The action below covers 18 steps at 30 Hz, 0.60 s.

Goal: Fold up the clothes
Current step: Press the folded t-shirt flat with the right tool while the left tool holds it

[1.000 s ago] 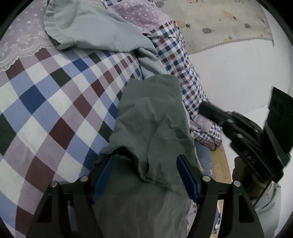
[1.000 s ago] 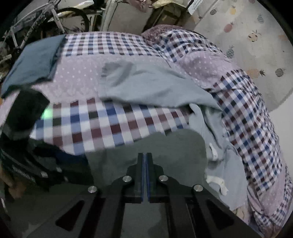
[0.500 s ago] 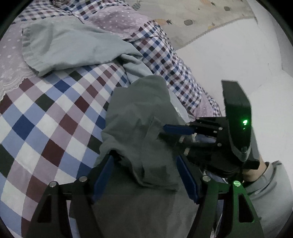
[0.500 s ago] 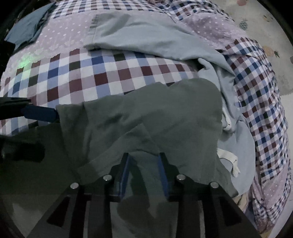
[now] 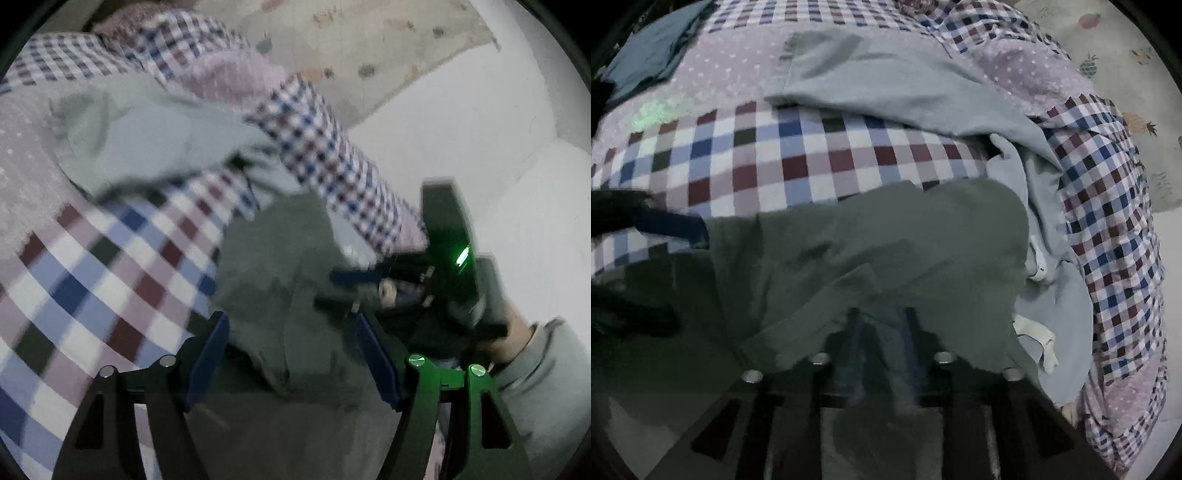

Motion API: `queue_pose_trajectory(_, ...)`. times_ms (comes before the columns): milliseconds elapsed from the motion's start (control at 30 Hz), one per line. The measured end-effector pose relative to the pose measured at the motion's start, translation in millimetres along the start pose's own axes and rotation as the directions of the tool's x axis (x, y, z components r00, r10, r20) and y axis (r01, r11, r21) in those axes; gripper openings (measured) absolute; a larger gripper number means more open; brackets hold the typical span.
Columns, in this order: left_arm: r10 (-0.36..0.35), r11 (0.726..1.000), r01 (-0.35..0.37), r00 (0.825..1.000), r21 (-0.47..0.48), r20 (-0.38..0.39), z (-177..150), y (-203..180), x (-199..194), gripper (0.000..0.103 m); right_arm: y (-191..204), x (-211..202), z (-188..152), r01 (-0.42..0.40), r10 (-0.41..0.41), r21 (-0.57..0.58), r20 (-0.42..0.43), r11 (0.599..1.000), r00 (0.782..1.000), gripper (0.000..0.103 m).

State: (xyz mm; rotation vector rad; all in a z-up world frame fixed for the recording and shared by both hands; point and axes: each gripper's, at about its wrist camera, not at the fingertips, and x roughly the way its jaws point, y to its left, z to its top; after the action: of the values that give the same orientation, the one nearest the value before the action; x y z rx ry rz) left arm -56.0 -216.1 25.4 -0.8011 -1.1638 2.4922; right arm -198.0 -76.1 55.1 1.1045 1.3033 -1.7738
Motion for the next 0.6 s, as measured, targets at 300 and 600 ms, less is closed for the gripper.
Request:
queue_pose_trajectory(300,-0.018,0.999,0.017,1.000,-0.047,-0.018,7,16,6,0.075,3,4,-6,0.014,-0.014,-0.039,0.010,0.999,1.000,0.000)
queue_pose_trajectory(600,-0.087,0.995,0.092,0.987,0.028,-0.132,-6,-2,30,0.075,-7,-52,-3,-0.042,0.044,-0.013,0.166,0.999,0.985,0.000)
